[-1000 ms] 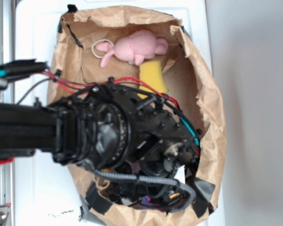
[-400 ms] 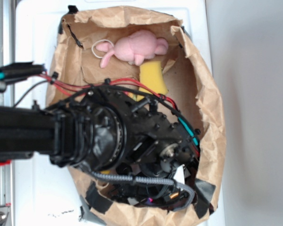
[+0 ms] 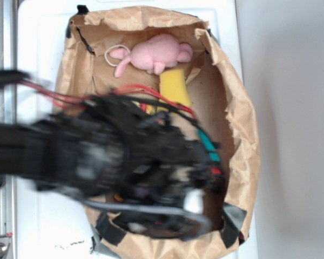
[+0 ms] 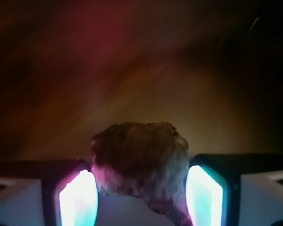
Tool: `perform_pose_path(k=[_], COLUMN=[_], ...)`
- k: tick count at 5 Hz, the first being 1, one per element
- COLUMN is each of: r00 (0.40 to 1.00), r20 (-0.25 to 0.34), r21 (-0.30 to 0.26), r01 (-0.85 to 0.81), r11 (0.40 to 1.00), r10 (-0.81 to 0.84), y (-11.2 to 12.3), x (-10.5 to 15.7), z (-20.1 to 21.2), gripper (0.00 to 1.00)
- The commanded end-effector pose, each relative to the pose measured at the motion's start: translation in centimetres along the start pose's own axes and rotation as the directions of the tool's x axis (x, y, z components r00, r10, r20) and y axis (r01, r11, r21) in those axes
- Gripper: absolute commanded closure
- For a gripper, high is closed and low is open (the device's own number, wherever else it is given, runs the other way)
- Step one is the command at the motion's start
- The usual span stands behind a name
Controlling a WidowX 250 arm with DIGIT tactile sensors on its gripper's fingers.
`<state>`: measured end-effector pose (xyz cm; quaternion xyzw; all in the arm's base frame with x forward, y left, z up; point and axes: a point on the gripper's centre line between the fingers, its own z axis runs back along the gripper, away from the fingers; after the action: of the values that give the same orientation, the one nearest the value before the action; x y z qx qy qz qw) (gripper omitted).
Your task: Grab the rock.
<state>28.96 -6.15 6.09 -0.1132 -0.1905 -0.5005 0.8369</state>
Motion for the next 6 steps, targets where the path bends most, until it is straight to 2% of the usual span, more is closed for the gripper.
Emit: perform_pose_path(k=[1,2,3,4,5,6], r00=[0.939,0.839,0.769,0.830,0.935,0.988], r20=[0.091,0.054,0.045,0.020,0.009,-0.017], r21=[0.286,0.378,0.383,0.354,0.253,0.140], r01=[-0.343,-0.519,-0.602,-0.528,-0.346,-0.149], r11=[0.895,0.767,0.700,0.772,0.904,0.979], r10=[0.331,0.541,0.637,0.558,0.355,0.153], y=[3.8,3.7,3.5,3.4,3.2,2.6], x=[-2.3,-1.8,-1.1,-1.0,-1.3,-0.8], z=[12.1,13.3,12.8,11.9,9.0,6.0], gripper=[1.00,1.00,1.00,0.00,0.00,0.00])
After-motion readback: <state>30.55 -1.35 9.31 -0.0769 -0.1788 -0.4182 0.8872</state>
